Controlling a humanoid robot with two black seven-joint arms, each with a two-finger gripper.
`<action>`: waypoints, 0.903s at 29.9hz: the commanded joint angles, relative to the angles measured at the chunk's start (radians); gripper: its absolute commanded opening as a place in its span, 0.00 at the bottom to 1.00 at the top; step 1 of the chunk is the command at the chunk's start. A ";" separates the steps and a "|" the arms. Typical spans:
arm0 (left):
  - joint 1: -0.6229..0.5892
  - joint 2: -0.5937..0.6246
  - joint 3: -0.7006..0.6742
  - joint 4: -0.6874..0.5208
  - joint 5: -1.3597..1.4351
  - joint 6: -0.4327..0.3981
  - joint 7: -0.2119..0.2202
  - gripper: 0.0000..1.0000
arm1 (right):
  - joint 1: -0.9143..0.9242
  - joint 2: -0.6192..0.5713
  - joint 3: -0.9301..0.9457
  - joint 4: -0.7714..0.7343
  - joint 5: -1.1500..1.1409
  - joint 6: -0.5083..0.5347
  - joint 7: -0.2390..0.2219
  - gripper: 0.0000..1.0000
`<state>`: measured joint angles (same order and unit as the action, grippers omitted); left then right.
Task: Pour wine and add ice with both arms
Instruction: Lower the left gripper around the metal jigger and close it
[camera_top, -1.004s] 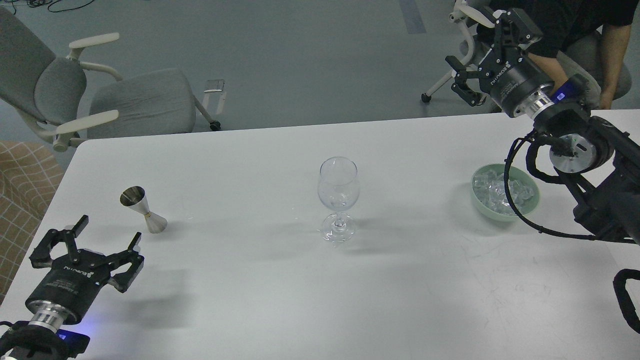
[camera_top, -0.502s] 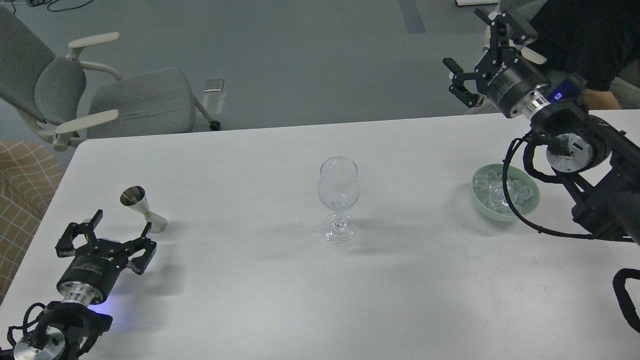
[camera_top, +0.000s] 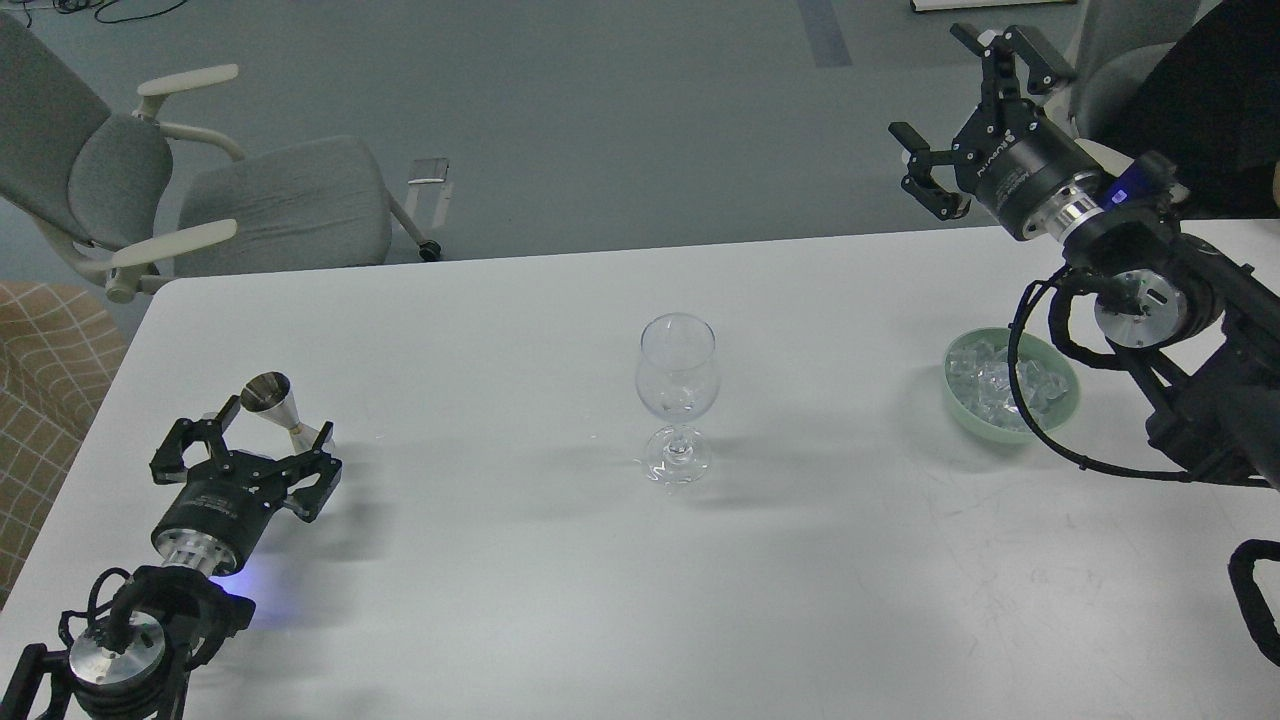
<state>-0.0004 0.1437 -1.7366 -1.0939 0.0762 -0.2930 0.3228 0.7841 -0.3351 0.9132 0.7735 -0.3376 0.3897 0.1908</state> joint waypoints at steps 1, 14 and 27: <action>-0.023 0.004 0.031 0.032 0.001 0.000 -0.004 0.97 | 0.001 0.004 0.001 0.000 0.000 0.000 0.001 1.00; -0.076 0.008 0.057 0.092 -0.001 0.011 -0.062 0.62 | -0.005 -0.002 0.000 0.001 -0.001 0.000 0.001 1.00; -0.078 0.011 0.058 0.121 0.001 0.000 -0.090 0.12 | -0.005 -0.004 0.000 0.001 -0.001 0.000 0.001 1.00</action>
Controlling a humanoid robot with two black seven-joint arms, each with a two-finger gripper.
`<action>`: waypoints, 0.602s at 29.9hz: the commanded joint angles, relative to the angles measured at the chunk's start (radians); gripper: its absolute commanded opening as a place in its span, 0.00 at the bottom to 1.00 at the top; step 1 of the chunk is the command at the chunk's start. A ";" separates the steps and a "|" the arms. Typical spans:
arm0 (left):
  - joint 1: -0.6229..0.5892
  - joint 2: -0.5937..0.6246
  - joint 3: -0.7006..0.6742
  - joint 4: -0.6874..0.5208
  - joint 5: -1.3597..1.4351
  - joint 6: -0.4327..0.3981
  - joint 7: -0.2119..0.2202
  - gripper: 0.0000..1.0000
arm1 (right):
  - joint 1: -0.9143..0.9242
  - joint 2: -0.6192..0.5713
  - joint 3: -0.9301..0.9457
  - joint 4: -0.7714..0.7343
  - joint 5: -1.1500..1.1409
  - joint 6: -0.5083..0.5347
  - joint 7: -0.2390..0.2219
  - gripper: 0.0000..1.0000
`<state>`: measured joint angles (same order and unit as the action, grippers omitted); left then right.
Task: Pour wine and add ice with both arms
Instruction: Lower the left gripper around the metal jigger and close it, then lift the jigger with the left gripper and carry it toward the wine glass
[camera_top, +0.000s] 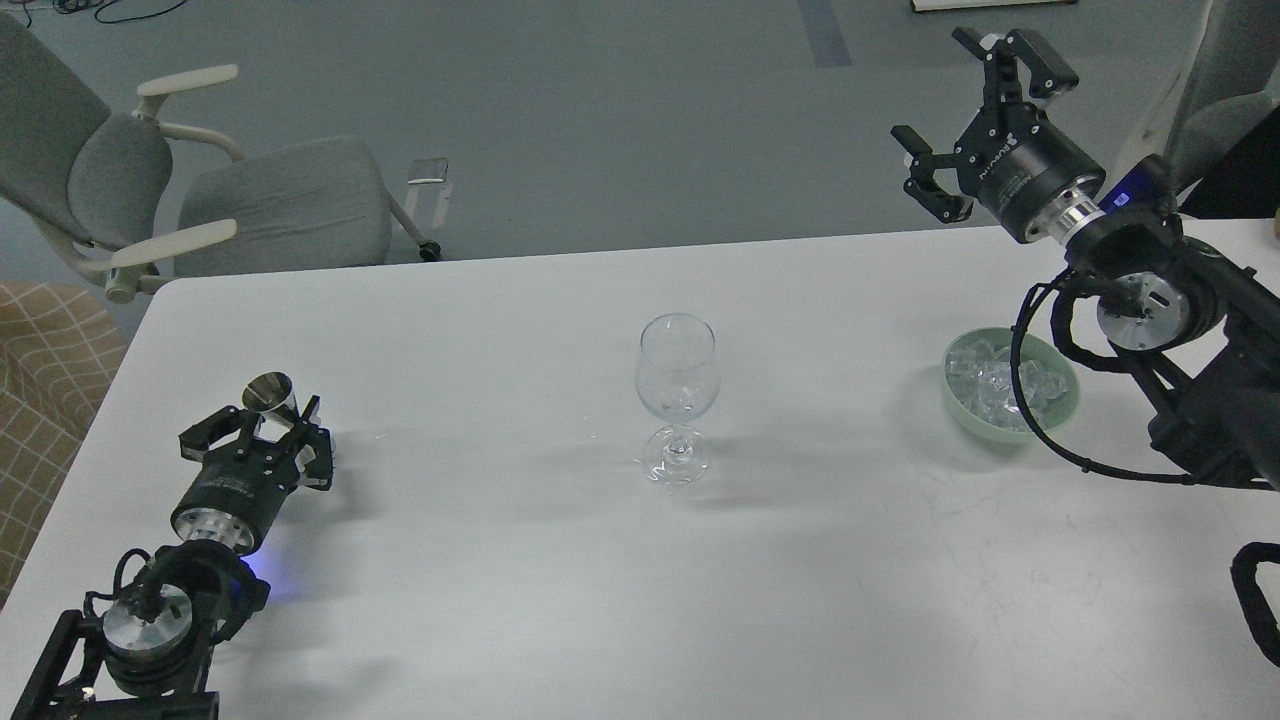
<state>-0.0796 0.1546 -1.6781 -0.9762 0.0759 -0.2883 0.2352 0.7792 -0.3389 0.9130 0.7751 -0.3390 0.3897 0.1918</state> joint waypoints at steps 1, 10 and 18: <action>0.000 0.000 0.000 0.004 0.001 -0.005 -0.002 0.06 | 0.000 0.001 0.000 0.000 0.000 0.000 0.000 1.00; -0.014 -0.003 -0.003 0.013 -0.002 -0.008 0.000 0.00 | -0.001 -0.002 0.000 0.000 0.000 0.000 0.000 1.00; -0.060 -0.006 -0.003 -0.013 -0.008 -0.005 0.018 0.00 | -0.001 -0.003 0.000 0.000 0.000 -0.005 0.000 1.00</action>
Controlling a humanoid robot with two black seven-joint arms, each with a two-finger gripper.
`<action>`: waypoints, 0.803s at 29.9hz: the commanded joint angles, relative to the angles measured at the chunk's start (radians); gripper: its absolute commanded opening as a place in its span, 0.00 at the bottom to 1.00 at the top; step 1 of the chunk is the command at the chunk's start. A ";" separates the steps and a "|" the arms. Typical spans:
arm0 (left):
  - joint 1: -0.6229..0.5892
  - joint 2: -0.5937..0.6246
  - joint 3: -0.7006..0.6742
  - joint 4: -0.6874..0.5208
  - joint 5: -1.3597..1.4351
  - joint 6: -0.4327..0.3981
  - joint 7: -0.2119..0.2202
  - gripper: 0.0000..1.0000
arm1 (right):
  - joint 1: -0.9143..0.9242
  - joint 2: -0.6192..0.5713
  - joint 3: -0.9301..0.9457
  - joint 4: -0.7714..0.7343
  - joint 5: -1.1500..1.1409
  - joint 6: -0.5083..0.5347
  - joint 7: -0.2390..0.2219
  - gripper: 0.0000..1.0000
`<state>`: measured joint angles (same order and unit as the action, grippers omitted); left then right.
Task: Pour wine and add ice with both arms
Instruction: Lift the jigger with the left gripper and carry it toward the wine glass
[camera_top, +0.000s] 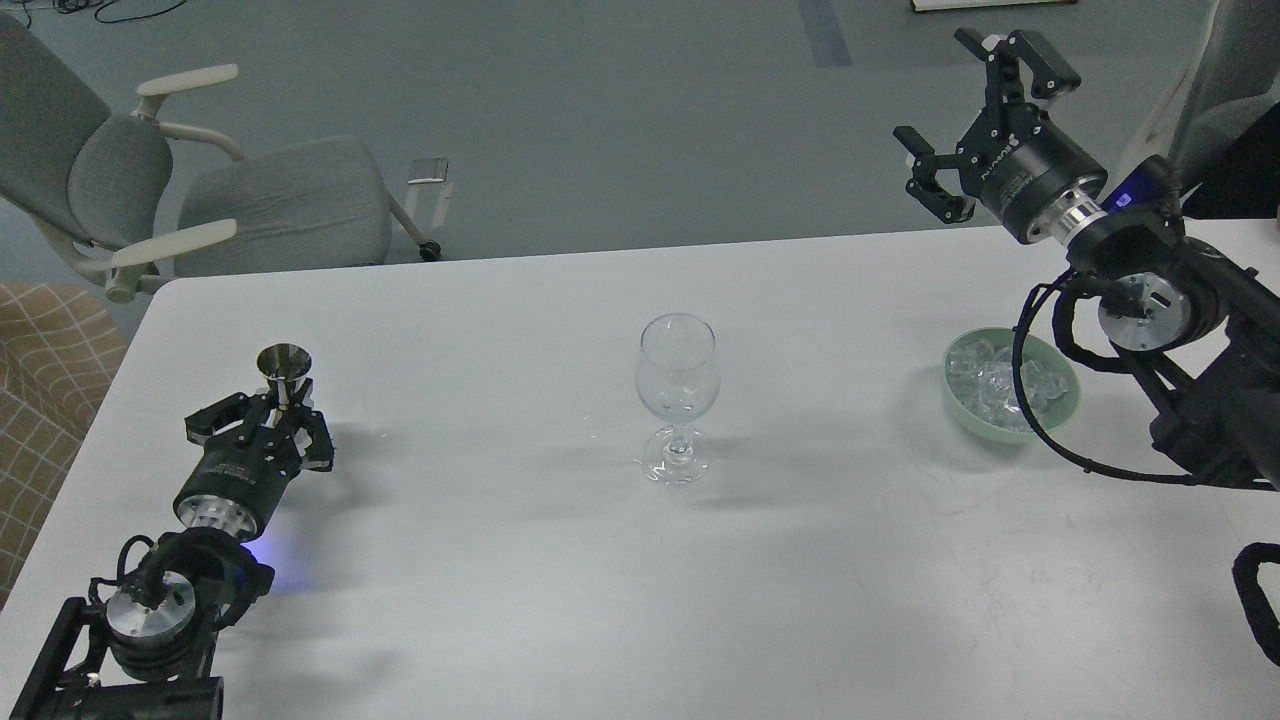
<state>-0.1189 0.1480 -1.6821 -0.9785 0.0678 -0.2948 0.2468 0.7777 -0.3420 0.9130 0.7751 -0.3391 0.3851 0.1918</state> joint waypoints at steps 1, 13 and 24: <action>-0.028 0.001 0.001 -0.021 0.000 0.002 0.008 0.00 | 0.000 -0.002 0.001 -0.002 0.000 0.000 0.000 1.00; -0.038 0.021 0.061 -0.228 0.004 0.071 0.066 0.00 | 0.005 -0.003 0.000 -0.008 -0.001 0.000 0.001 1.00; -0.022 0.038 0.137 -0.471 0.007 0.209 0.103 0.00 | 0.011 -0.002 0.001 -0.010 -0.001 0.000 0.000 1.00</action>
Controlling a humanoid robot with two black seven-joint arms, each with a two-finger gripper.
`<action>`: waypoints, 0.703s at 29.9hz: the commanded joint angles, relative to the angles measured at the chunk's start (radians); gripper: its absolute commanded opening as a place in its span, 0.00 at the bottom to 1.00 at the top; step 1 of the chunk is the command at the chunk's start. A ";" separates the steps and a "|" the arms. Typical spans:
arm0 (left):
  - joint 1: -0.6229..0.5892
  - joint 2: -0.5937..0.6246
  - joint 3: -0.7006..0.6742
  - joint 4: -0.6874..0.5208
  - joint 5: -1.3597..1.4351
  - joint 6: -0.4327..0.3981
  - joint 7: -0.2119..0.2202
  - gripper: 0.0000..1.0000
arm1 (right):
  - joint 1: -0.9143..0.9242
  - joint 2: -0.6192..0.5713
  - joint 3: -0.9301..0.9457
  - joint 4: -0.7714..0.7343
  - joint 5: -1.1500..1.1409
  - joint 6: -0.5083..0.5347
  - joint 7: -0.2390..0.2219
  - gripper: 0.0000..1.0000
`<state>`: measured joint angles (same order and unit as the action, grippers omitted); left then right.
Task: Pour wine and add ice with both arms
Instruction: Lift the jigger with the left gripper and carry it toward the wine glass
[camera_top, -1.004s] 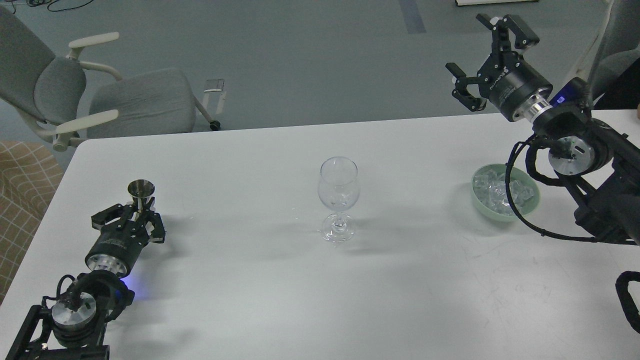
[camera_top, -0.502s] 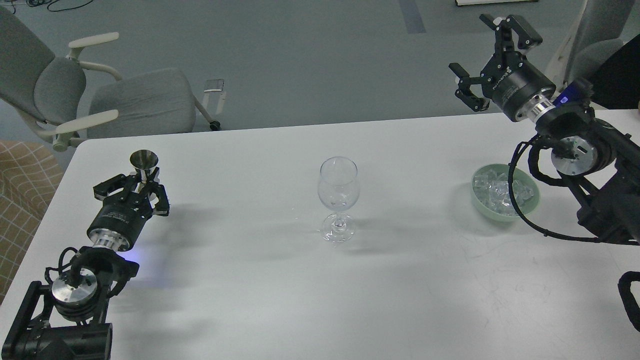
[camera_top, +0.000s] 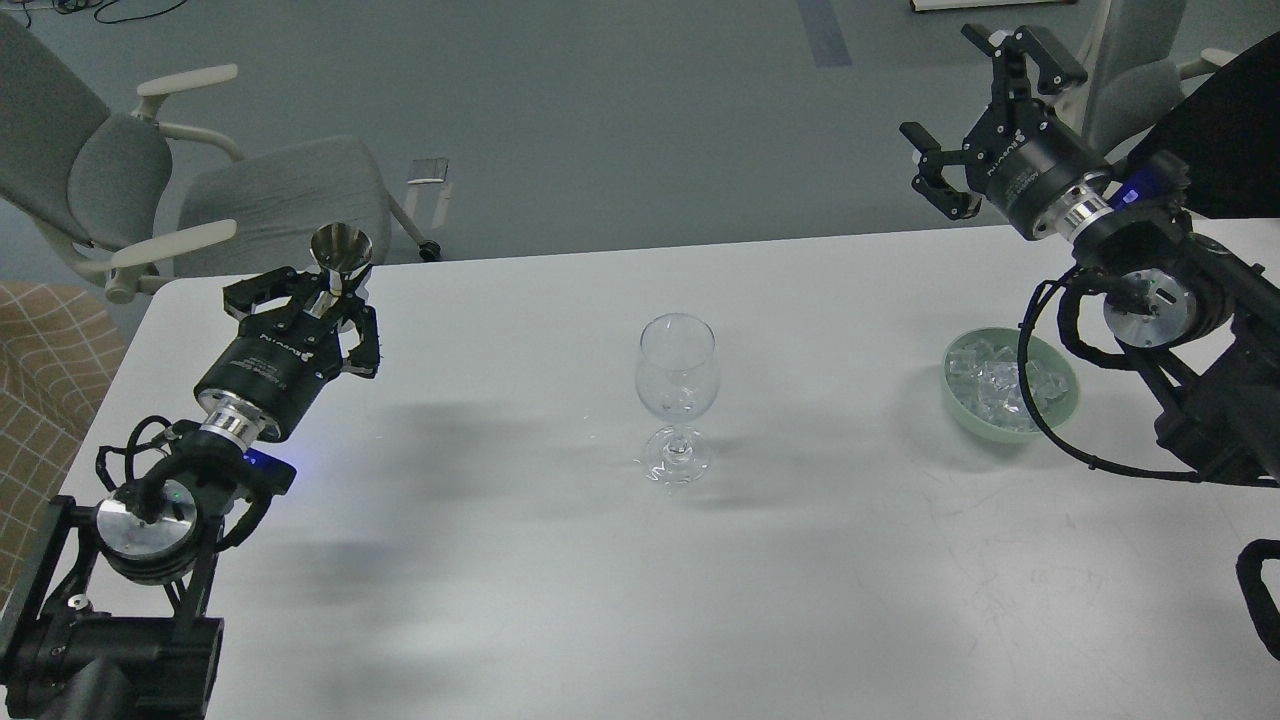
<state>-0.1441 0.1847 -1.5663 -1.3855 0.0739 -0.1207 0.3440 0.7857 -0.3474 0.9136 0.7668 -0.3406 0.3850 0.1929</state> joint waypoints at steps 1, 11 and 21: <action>0.009 0.002 0.032 -0.093 0.001 0.052 0.009 0.00 | 0.004 0.004 0.001 -0.001 0.000 0.000 0.000 1.00; 0.057 0.016 0.069 -0.242 0.026 0.108 0.041 0.00 | 0.007 0.008 0.001 0.003 0.000 0.000 0.000 1.00; 0.083 0.084 0.201 -0.372 0.067 0.182 0.072 0.00 | 0.003 0.008 -0.001 0.006 0.000 0.002 0.000 1.00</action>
<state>-0.0611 0.2519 -1.3914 -1.7371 0.1389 0.0477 0.4022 0.7916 -0.3390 0.9141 0.7709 -0.3406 0.3867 0.1931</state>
